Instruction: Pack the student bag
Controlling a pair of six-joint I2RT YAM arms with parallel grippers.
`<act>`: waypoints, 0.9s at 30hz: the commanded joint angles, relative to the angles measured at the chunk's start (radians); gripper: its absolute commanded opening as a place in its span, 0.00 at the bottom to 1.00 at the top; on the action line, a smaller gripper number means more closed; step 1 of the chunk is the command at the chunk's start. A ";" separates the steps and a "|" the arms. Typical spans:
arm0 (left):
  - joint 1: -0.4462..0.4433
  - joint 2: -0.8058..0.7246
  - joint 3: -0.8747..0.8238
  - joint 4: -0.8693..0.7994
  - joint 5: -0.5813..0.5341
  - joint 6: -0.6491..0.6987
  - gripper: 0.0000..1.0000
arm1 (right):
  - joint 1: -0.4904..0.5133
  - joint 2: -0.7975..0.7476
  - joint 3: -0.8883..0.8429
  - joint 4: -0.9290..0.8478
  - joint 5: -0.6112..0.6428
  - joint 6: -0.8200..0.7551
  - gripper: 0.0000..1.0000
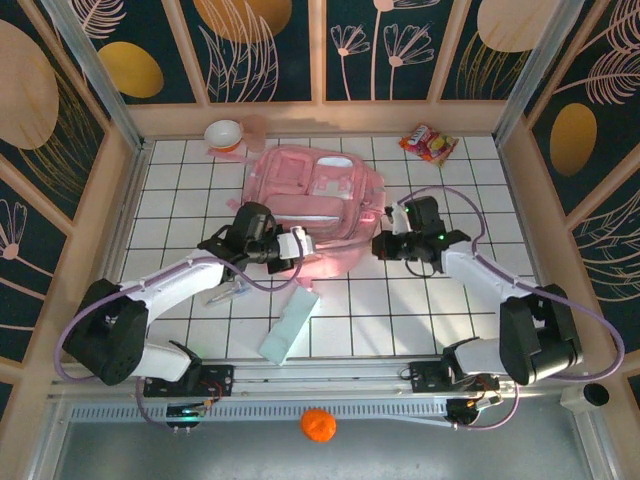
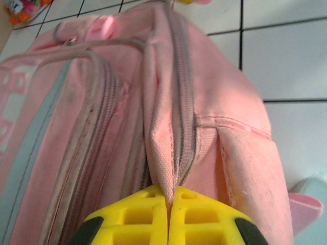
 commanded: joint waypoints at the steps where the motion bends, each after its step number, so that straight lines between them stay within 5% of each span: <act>1: 0.043 -0.028 -0.001 0.119 -0.040 0.084 0.05 | 0.089 -0.052 -0.048 0.064 0.066 0.117 0.00; 3: 0.053 -0.013 0.019 0.099 -0.055 0.102 0.14 | 0.125 -0.063 -0.063 0.108 0.077 0.157 0.00; 8: 0.049 -0.010 0.087 0.007 0.063 0.070 0.59 | 0.135 -0.058 -0.051 0.133 0.074 0.166 0.00; 10: 0.011 -0.013 0.096 0.023 0.042 -0.005 0.65 | 0.135 -0.046 -0.031 0.113 0.073 0.147 0.00; 14: -0.123 0.009 0.100 0.010 -0.099 -0.009 0.73 | 0.135 -0.026 -0.005 0.087 0.064 0.119 0.00; 21: -0.164 0.109 0.136 0.063 -0.091 -0.079 0.75 | 0.135 -0.021 0.004 0.090 0.045 0.111 0.00; 27: -0.171 0.228 0.217 0.074 -0.224 -0.135 0.65 | 0.136 -0.032 0.012 0.102 0.019 0.106 0.00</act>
